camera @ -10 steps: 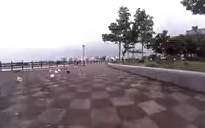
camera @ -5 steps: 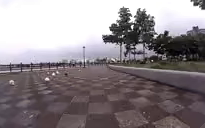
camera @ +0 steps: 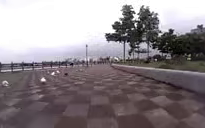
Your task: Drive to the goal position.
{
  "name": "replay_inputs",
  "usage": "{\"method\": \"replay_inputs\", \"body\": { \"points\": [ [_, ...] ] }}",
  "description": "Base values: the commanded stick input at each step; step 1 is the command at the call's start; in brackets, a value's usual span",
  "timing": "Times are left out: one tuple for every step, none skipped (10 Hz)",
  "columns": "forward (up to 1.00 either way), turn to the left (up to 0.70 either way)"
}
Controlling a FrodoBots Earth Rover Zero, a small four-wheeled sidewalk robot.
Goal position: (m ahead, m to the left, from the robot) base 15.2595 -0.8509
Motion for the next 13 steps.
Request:
{"method": "replay_inputs", "body": {
  "points": [
    [1.00, 0.00],
    [1.00, 0.00],
    [1.00, 0.00],
    [1.00, 0.00],
    [1.00, 0.00],
    [1.00, 0.00],
    [1.00, 0.00],
    [1.00, 0.00],
    [1.00, 0.00],
    [1.00, 0.00],
    [1.00, 0.00],
    [1.00, 0.20],
    [1.00, 0.32]
  ]
}}
